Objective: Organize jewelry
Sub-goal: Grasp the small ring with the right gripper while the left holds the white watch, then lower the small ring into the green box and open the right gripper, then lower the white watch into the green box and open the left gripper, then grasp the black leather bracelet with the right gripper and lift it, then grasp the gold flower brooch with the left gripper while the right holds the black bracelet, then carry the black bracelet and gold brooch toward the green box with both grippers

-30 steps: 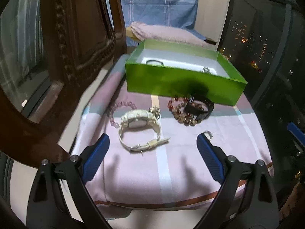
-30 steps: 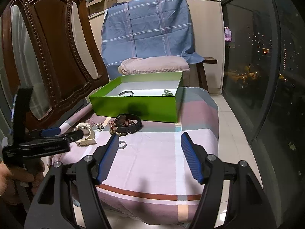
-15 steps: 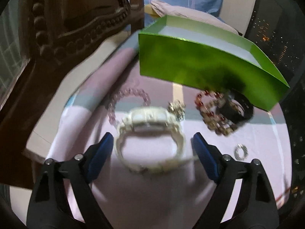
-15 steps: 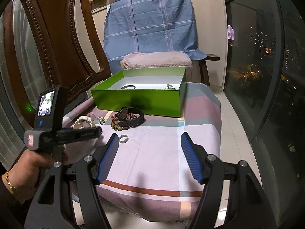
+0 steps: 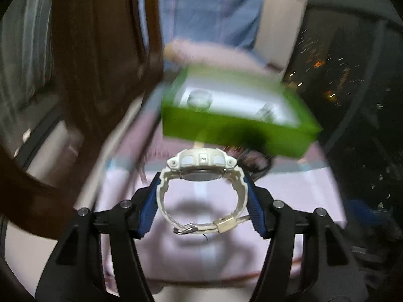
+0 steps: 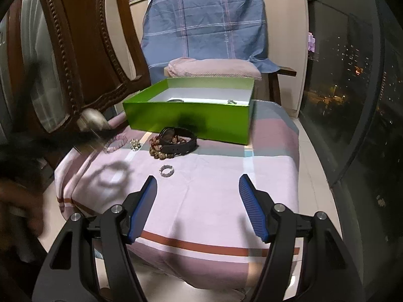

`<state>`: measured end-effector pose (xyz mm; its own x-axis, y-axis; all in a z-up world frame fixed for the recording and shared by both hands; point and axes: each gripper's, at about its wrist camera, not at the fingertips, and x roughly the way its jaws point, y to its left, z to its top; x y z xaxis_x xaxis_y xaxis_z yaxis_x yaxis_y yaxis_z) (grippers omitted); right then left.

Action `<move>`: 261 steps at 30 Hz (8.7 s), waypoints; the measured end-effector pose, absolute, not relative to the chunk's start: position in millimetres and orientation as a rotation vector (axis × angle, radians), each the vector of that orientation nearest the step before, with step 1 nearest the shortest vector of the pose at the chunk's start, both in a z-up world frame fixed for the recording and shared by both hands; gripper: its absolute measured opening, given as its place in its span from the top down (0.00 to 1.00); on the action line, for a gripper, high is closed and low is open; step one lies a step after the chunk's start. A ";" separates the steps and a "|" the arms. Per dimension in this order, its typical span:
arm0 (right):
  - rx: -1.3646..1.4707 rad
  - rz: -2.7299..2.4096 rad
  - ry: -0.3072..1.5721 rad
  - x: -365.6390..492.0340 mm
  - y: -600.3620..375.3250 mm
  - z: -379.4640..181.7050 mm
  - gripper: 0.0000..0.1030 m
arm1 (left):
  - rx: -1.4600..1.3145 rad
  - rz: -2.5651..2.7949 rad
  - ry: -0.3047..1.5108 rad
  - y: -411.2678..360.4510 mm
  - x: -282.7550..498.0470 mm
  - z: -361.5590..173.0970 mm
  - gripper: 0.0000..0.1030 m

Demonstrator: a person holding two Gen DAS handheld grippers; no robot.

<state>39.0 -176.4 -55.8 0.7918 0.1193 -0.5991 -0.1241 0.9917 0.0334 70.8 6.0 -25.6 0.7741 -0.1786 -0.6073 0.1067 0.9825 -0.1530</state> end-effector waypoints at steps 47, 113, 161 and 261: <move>0.091 0.088 0.543 53.4 -198.4 -25.1 0.79 | -0.073 -0.185 0.625 -15.9 66.9 -21.1 0.40; 0.295 -0.014 0.533 83.3 -285.9 -15.9 0.28 | -0.061 -0.235 0.794 -73.9 206.4 3.1 0.40; 0.086 0.015 0.584 79.4 -218.7 -33.7 0.28 | -0.098 -0.193 0.606 -7.2 67.3 -25.1 0.05; 0.108 0.177 0.546 43.0 -201.0 -13.9 0.53 | -0.037 -0.218 0.569 -11.5 58.6 -12.9 0.79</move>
